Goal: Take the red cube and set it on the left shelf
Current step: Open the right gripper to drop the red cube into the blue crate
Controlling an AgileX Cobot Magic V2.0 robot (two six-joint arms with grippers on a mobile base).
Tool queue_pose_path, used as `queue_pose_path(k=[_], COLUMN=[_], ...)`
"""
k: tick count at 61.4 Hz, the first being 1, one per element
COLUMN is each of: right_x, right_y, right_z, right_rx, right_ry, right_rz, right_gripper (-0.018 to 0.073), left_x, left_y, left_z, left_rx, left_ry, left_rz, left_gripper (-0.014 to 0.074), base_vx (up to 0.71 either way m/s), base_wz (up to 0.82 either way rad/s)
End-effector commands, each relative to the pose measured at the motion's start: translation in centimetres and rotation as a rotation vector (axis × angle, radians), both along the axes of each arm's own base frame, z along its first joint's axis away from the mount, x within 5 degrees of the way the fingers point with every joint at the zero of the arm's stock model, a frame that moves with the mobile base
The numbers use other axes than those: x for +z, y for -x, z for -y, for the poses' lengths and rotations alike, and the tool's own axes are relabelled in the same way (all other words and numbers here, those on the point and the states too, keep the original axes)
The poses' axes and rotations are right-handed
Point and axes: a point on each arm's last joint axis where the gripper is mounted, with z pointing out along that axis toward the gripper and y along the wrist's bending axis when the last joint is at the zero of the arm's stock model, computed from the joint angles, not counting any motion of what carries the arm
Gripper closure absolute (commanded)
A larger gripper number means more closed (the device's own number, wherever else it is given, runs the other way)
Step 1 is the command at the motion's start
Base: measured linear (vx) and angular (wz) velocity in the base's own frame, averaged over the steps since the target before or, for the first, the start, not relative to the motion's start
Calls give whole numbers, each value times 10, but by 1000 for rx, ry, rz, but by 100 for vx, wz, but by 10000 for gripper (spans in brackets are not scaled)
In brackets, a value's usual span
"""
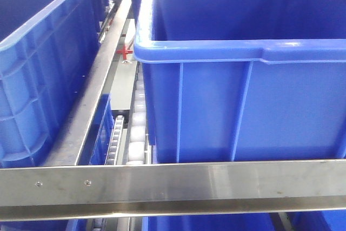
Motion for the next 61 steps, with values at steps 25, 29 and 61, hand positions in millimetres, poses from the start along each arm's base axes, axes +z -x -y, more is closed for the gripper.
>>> queue_pose_path(k=[25,29,61], right_x=[30,37,34], right_y=[-39,-58,-193], right_z=[-6,-8,-85], right_rx=[17,17,209], right_ry=[-5,-4,27], right_rz=[58,35,-141], right_gripper=[501,501,29], left_x=[0,0,0], left_y=[-1,-1,-1], left_z=[-1,-1,-1], left_rx=[10,10,10], left_ry=[16,16,16], left_rz=[54,54,54], left_gripper=[491,491,491], base_vx=[0,0,-1], base_wz=[0,0,-3])
